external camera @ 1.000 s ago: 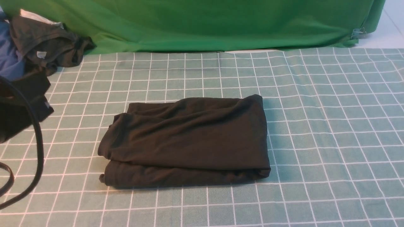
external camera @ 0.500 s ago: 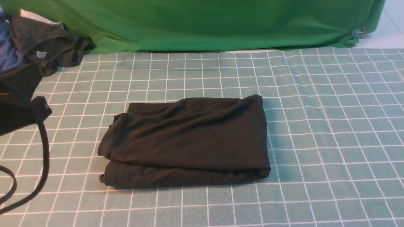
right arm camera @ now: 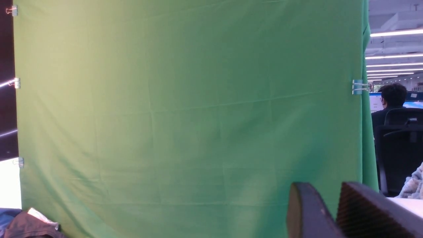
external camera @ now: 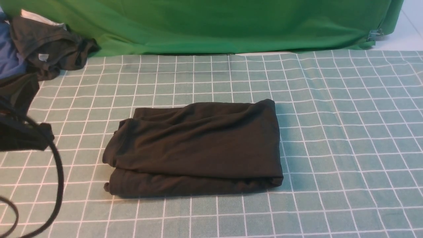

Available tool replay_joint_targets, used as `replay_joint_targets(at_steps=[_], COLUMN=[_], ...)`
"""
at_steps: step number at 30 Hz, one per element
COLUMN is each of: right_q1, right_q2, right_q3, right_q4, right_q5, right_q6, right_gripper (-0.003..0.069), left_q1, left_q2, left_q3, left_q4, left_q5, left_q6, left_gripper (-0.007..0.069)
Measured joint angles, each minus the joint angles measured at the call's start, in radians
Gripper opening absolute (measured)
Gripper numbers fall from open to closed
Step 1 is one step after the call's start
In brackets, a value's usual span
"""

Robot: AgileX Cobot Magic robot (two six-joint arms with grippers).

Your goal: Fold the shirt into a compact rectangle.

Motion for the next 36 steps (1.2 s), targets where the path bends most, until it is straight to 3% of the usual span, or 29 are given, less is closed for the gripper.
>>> replay_joint_targets(at_steps=[7, 12, 18, 36], right_q1=[0.000, 0.000, 0.000, 0.000], right_q2=[0.000, 0.000, 0.000, 0.000], right_q3=[0.000, 0.000, 0.000, 0.001], right_q4=[0.000, 0.000, 0.000, 0.000], right_q5=[-0.002, -0.001, -0.003, -0.004], right_q6=[0.000, 0.000, 0.000, 0.000], right_gripper=[0.0183, 0.0197, 0.0211, 0.0236], left_q1=[0.062, 0.142, 0.149, 0.149], left_q2=[-0.271, -0.483, -0.619, -0.624], left_q3=[0.305, 0.472, 0.474, 0.474], left_q4=[-0.121, -0.164, -0.085, -0.087], left_q5=[-0.134, -0.049, 0.217, 0.233], left_q6=[0.000, 0.000, 0.000, -0.005], left_gripper=[0.0011, 0.0011, 0.0012, 0.0012])
